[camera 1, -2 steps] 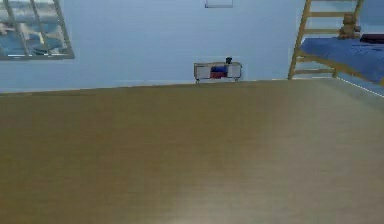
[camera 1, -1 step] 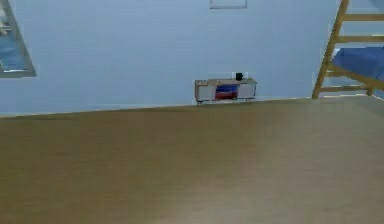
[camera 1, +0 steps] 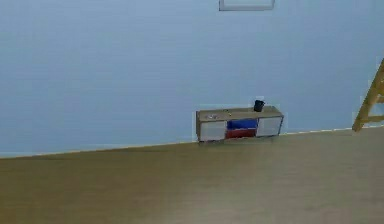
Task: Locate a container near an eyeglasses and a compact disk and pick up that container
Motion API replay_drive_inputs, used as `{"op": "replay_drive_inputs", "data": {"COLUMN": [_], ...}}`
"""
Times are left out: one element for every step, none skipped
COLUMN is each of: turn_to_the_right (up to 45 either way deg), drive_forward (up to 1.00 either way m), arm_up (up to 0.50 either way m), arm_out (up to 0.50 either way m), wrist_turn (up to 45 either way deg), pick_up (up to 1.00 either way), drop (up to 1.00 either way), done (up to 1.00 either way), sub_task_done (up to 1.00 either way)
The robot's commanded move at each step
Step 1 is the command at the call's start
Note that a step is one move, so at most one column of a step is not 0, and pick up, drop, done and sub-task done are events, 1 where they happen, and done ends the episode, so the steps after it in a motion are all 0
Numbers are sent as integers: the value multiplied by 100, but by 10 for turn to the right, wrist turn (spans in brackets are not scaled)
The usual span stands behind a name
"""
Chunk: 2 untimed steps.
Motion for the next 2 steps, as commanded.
{"op": "replay_drive_inputs", "data": {"turn_to_the_right": [-30,0], "drive_forward": [0,100], "arm_up": [0,0], "arm_out": [0,0], "wrist_turn": [0,0], "pick_up": [0,0], "drop": [0,0], "done": [0,0], "sub_task_done": [0,0]}}
